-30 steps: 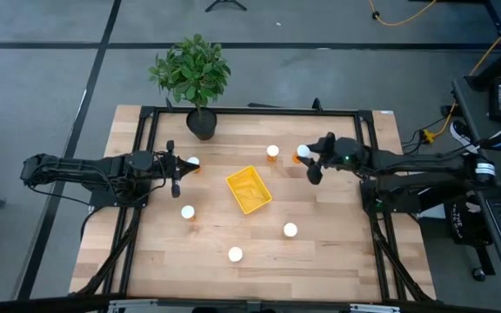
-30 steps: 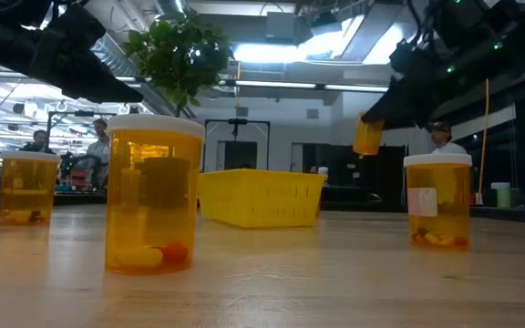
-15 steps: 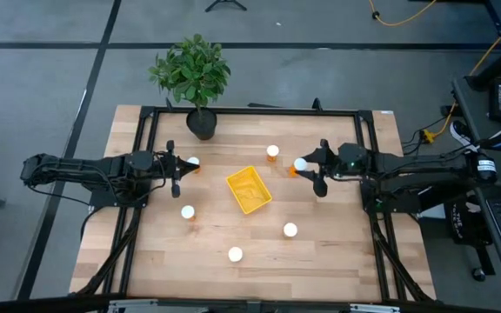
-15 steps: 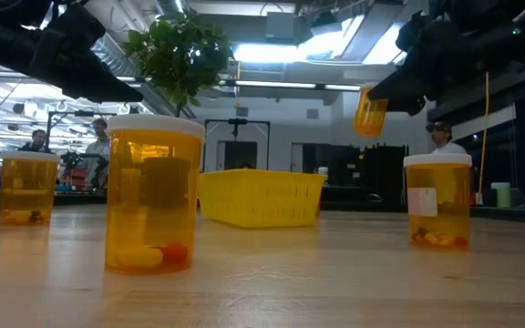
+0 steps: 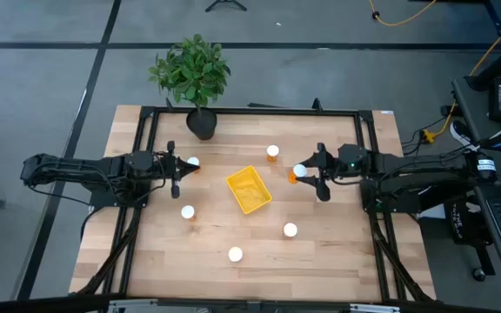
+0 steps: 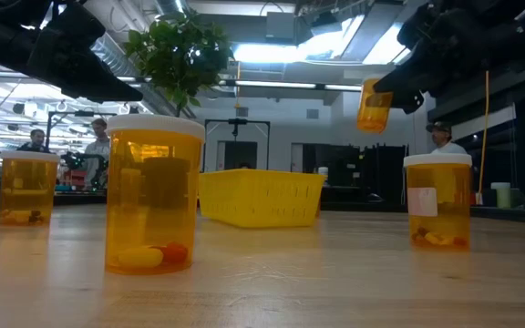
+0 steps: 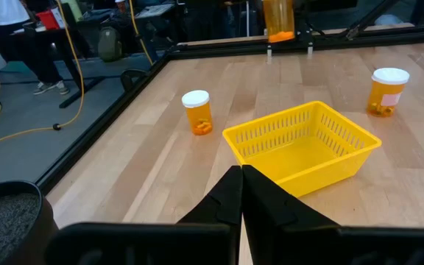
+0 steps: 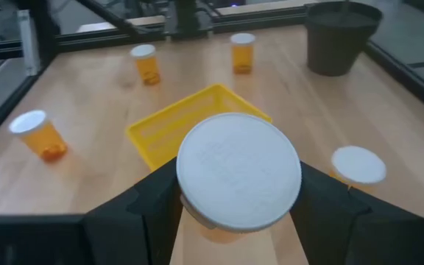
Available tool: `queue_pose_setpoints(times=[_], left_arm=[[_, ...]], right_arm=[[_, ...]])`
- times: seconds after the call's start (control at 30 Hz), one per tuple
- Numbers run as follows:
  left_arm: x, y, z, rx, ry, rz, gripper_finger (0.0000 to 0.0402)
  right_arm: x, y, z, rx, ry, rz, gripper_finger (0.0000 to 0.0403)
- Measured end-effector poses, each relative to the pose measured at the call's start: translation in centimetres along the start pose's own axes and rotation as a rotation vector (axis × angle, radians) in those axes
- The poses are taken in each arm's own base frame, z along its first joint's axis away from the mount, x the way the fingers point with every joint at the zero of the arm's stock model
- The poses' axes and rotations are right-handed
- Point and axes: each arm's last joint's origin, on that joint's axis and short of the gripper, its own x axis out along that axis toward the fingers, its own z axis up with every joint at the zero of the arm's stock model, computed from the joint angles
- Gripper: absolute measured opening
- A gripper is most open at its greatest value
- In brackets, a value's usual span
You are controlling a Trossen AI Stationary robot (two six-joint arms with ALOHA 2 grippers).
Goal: Pick and place pill bottles into a basket
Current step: Put the pill bottle into the bin
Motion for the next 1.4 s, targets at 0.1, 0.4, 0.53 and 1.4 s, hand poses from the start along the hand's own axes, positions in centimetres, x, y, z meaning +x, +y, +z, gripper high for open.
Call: queue_pose_setpoints(times=[0.1,0.4,0.53,1.4], left_arm=[[0.0,0.0,0.0,0.0,0.0,0.0,0.0007],[0.0,0.0,0.0,-0.021,0.0,0.0,0.0004],[0.0,0.0,0.0,-0.026,0.0,0.0,0.0007],[0.0,0.0,0.0,-0.036,0.0,0.0,0.0008]], right_arm=[[0.0,0.0,0.0,0.0,0.0,0.001,0.0219],[0.1,0.0,0.3,-0.007,-0.03,0.001,0.0219],[0.4,0.0,0.7,-0.025,-0.079,0.011,0.0219],[9.6,-0.1,6.4,-0.159,0.004,0.058,0.0219]])
